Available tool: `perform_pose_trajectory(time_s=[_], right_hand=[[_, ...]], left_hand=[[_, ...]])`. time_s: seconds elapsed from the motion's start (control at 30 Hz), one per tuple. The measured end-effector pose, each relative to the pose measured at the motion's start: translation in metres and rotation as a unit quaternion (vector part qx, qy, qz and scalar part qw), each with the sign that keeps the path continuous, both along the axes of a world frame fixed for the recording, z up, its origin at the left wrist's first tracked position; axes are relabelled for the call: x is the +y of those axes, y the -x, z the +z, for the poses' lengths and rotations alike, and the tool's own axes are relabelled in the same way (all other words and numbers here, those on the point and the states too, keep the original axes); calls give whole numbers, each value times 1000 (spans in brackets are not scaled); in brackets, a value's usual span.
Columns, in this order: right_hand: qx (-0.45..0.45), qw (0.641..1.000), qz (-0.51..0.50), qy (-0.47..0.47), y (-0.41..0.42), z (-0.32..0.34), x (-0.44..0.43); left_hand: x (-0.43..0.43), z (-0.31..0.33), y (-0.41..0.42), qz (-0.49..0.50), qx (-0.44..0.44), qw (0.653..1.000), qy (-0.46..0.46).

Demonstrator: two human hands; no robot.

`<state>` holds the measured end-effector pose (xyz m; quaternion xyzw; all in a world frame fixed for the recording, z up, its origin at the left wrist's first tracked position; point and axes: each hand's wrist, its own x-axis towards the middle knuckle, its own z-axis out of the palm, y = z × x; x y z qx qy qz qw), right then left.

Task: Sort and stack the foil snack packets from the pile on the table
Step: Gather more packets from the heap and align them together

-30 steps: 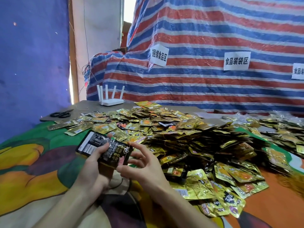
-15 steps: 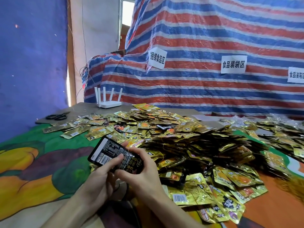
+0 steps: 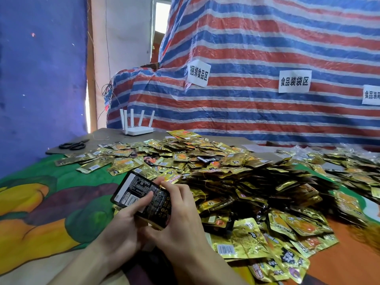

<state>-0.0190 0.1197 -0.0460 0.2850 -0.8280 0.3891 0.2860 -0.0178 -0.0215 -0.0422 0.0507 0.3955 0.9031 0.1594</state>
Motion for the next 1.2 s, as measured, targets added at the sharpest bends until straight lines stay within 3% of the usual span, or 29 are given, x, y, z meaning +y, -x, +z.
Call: perform_pose_trajectory(time_s=[0.2, 0.37, 0.5, 0.63, 0.7, 0.8, 1.0, 1.2], right_hand=[[1, 996, -5, -93, -2, 10, 10], [-33, 999, -7, -43, 0, 30, 26], [-21, 995, -98, 11, 20, 57, 59], [-42, 971, -235, -2, 52, 88, 96], [-78, 949, -301, -44, 68, 96, 110], [-137, 889, -375, -223, 77, 93, 116], [-210, 865, -339, -303, 71, 105, 114], [-114, 889, -351, -271, 90, 132, 76]], left_hand=[[3, -2, 0, -40, -26, 999, 14], [0, -1, -2, -48, 12, 999, -3], [-3, -1, 3, -18, 41, 999, 28], [-5, -2, 5, 9, 43, 998, 36], [-5, -2, 4, 32, 46, 997, 46], [-3, -2, 2, 82, 43, 992, 89], [7, -6, 3, 221, 91, 929, 283], [-16, 16, 33, 279, 151, 843, 434]])
